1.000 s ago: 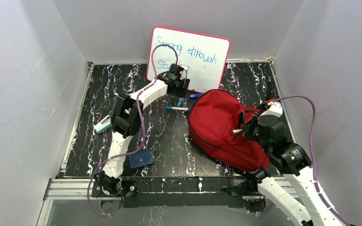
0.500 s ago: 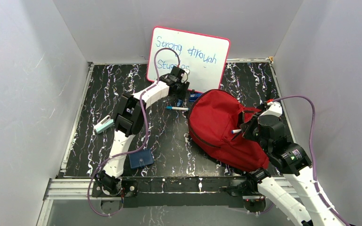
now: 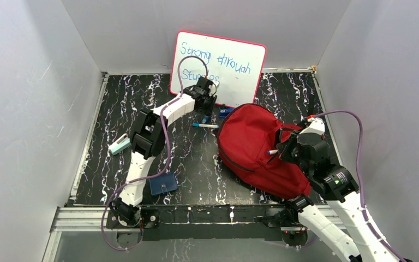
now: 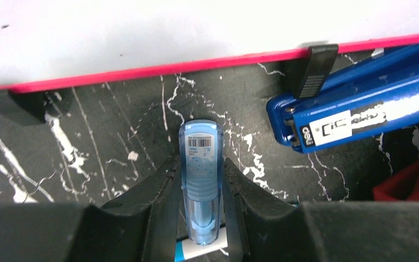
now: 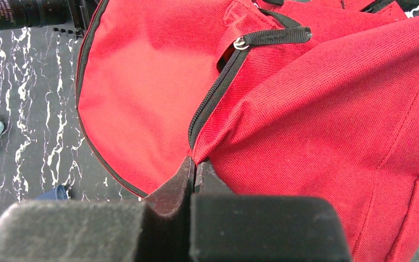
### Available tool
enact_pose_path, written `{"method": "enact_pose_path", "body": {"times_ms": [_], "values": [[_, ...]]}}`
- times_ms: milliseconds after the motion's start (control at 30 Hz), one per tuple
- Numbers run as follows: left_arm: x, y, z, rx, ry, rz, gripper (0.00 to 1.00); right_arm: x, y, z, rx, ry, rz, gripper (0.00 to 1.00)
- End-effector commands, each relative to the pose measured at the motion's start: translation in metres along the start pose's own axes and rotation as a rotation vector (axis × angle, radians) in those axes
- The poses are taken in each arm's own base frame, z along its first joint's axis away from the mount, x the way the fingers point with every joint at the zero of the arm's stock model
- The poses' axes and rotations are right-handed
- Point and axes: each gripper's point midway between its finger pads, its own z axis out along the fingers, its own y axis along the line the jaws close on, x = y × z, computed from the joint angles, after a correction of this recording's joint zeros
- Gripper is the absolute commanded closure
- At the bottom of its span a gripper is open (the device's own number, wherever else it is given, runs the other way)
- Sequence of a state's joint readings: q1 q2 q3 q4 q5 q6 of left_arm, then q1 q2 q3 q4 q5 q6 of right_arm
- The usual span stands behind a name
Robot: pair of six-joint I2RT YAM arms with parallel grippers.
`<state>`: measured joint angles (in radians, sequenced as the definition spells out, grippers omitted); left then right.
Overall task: Pack the student bag
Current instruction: Pick up the stationery from the center of the board, then place the stationery in the student bag.
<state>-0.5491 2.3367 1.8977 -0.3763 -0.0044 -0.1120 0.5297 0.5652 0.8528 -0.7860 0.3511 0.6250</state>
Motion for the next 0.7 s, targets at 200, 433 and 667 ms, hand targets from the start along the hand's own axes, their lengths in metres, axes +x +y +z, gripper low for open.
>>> {"method": "enact_pose_path", "body": {"times_ms": [200, 433, 667], "values": [[-0.055, -0.031, -0.129, 0.159, -0.170, -0.018, 0.88, -0.014, 0.018, 0.001, -0.069, -0.049, 0.045, 1.00], [-0.035, -0.099, -0.187, 0.497, -0.210, -0.081, 0.91, -0.014, 0.018, 0.002, -0.073, -0.056, 0.060, 1.00], [-0.035, -0.165, -0.235, 0.663, -0.274, -0.078, 0.91, -0.015, 0.022, 0.005, -0.081, -0.047, 0.058, 1.00]]}}
